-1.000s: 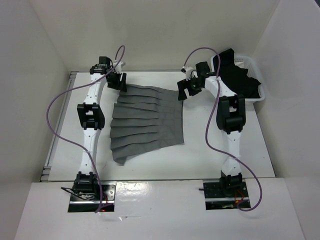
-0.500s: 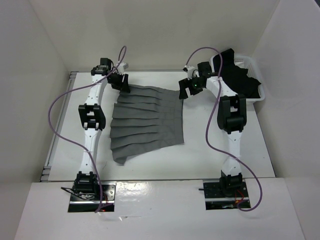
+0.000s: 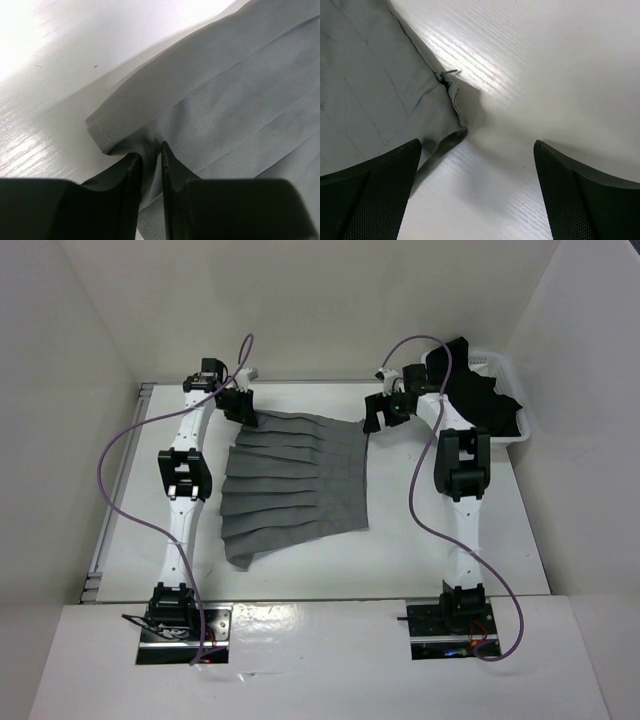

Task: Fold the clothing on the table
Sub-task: Fold the skirt

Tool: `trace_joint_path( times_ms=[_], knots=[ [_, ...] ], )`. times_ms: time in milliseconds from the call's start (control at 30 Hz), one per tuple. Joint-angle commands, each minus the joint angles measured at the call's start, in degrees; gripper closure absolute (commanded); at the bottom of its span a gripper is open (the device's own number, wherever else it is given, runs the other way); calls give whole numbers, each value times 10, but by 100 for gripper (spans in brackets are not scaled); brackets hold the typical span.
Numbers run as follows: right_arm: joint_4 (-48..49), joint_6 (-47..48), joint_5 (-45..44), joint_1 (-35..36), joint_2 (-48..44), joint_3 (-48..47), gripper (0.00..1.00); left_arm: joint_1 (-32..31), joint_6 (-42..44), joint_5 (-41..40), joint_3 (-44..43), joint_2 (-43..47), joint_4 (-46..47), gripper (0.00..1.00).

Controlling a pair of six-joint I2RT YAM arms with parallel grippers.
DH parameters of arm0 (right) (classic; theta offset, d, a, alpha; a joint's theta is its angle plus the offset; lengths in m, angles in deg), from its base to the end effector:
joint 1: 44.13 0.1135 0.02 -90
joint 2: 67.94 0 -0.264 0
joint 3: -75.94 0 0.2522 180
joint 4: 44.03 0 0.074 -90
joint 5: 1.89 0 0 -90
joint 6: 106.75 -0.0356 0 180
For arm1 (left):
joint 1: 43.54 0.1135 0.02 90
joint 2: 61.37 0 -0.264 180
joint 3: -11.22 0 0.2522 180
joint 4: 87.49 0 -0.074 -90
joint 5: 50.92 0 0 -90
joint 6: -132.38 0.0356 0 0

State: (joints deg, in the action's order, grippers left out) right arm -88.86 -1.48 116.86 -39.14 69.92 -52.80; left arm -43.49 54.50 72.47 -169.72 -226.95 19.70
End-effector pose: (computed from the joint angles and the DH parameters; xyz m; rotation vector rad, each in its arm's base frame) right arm 0.5232 0.0629 0.1656 -0.6247 2.3482 0.5475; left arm 0.5747 -0.0191 0.1586 0.4700 2.4093 -0.6536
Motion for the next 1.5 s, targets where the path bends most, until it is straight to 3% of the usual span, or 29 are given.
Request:
trace_joint_path(
  times_ms=[0, 267, 400, 600, 867, 967, 1467],
  knots=[
    [-3, -7, 25, 2, 22, -37, 4, -4, 14, 7, -8, -24, -35, 74],
    [-31, -7, 42, 2, 39, -73, 4, -9, 14, 7, -3, -19, -41, 85],
    [-31, -7, 42, 7, 39, -73, 11, -15, 14, 7, -3, -13, -41, 91],
    [-55, 12, 42, 25, 50, -78, 39, -15, 14, 2, -3, -13, -41, 99],
    [-66, 22, 25, 35, 50, -89, 89, -15, 14, -4, -8, -8, -41, 100],
    [-60, 22, -3, 35, 36, -83, 99, -15, 14, -10, -13, 3, -41, 100],
    [7, -14, -151, 35, -13, -75, 100, -15, -3, -32, -13, 87, -5, 100]
  ],
)
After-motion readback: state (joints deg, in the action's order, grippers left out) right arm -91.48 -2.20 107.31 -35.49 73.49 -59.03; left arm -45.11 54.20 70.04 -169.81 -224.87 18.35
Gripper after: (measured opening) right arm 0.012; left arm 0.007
